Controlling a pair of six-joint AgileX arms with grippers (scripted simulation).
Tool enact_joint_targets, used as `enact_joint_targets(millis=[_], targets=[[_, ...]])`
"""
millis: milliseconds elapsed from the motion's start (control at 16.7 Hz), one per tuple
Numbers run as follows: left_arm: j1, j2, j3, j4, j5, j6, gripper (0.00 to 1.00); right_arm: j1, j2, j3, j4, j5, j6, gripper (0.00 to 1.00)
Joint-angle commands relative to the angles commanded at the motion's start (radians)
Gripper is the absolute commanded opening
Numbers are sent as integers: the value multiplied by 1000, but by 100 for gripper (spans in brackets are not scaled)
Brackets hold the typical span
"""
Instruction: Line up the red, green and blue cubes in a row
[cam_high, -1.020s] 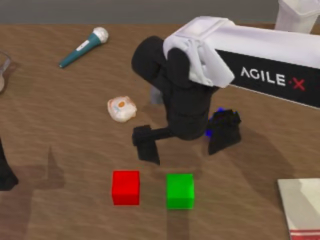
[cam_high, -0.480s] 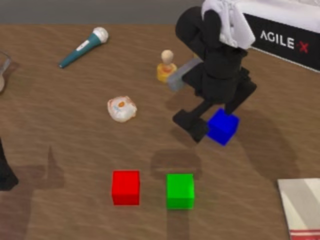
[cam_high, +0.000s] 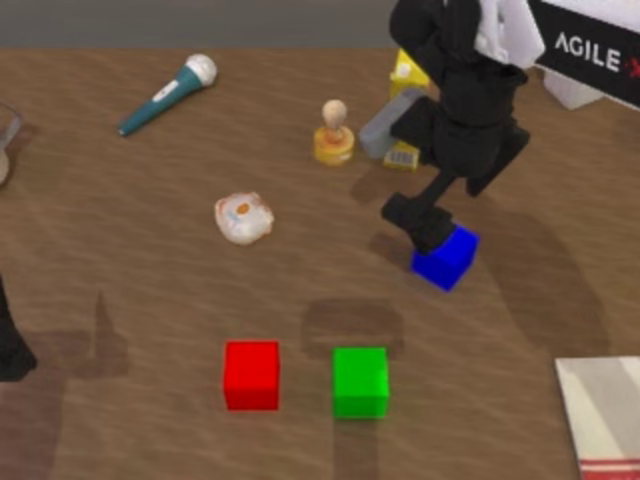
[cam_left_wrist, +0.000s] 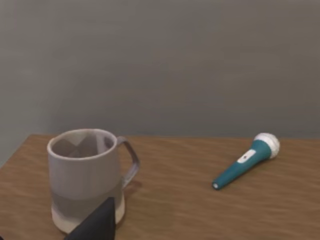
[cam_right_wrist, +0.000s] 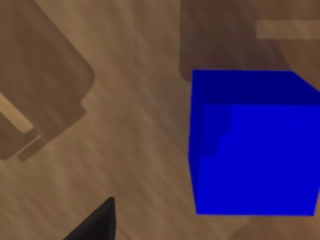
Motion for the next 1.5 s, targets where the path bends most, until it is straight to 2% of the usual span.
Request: enact_joint_targets(millis=[300, 660, 960, 1500], targets=[[0, 0, 0, 0, 0, 0, 100, 3, 9, -35, 40, 0, 3, 100], [0, 0, 0, 0, 0, 0, 100, 1, 83, -183, 271, 1, 3, 100], [0, 0, 0, 0, 0, 0, 100, 1, 93, -203, 296, 1, 2, 100], [0, 0, 0, 0, 0, 0, 100, 1, 93, -203, 296, 1, 2, 32]])
